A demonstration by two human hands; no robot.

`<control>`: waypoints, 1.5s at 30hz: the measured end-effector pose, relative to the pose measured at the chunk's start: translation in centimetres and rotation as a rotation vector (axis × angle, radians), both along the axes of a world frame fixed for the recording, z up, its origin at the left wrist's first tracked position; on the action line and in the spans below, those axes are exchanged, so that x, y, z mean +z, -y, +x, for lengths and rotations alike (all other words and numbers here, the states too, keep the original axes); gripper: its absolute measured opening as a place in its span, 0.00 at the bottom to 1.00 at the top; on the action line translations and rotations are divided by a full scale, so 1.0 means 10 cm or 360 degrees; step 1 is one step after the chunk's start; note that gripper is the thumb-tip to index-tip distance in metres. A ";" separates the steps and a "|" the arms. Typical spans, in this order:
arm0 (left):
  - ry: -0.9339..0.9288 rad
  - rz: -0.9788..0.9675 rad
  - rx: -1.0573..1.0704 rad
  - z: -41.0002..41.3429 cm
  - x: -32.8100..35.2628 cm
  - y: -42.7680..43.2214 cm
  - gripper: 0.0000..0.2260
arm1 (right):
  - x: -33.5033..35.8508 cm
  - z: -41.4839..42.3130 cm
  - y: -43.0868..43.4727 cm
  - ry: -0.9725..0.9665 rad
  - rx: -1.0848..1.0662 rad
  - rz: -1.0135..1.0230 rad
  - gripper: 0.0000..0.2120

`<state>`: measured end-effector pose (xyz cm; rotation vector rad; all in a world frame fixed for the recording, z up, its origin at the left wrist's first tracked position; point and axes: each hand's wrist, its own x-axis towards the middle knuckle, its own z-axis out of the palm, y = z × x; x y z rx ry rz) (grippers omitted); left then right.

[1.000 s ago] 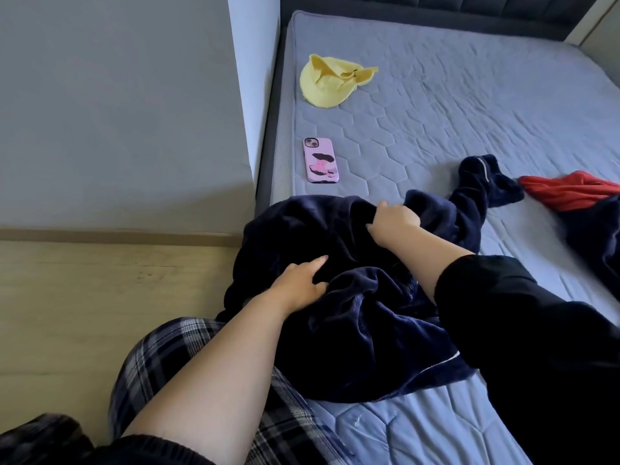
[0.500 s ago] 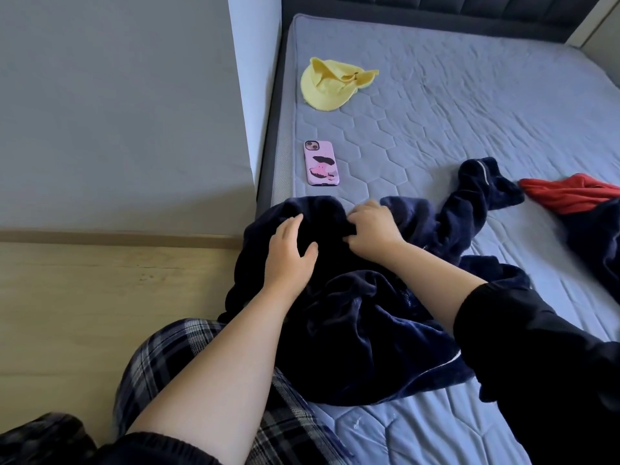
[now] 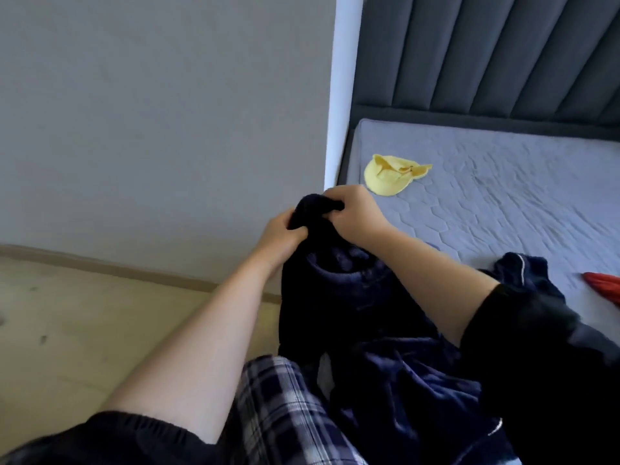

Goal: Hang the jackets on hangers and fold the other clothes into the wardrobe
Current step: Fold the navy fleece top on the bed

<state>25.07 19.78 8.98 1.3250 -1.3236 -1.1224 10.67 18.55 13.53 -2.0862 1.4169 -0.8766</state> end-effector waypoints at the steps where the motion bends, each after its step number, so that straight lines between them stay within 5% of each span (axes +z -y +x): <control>1: 0.0069 -0.0036 0.0052 0.14 0.19 -0.01 0.10 | 0.17 0.18 0.01 0.0033 0.0003 -0.0083 0.10; 6: 0.0527 -0.0361 0.0558 0.94 1.17 -0.12 0.04 | 1.08 0.99 -0.06 0.0242 -0.0031 -0.0554 0.16; 16: 0.1395 -0.1047 0.1301 2.26 3.33 -0.87 0.06 | 2.93 2.01 -0.35 -0.0080 -0.0192 -0.1243 0.10; 20: 0.1529 -0.0939 0.1679 2.68 3.70 -1.21 0.09 | 3.12 2.13 -0.39 -0.0220 -0.0284 -0.1259 0.10; 25: 0.1606 -0.0396 0.1830 3.08 3.52 -1.66 0.08 | 2.94 2.06 -0.35 -0.0562 -0.0296 -0.0795 0.06; 29: 0.1363 -0.0582 0.2113 3.28 3.43 -1.84 0.10 | 2.94 2.20 -0.41 -0.0205 -0.0272 -0.1293 0.08; 34: 0.1470 0.0047 0.1568 3.36 3.03 -1.91 0.08 | 2.63 2.19 -0.40 -0.0632 -0.0193 -0.0545 0.05; 37: 0.1504 -0.0313 0.1913 3.39 2.99 -1.94 0.08 | 2.45 2.29 -0.46 -0.0423 -0.0279 -0.0946 0.08; 39: 0.1494 -0.0407 0.1760 3.41 2.97 -1.99 0.08 | 2.35 2.34 -0.44 -0.0233 -0.0148 -0.0749 0.07; 42: 0.1612 -0.0052 0.1161 3.43 2.85 -2.05 0.12 | 2.22 2.25 -0.32 -0.0247 -0.0003 -0.0217 0.07; 45: 0.1434 0.0039 0.1113 3.51 2.75 -2.04 0.10 | 2.21 2.09 -0.27 -0.0033 -0.0094 -0.0204 0.08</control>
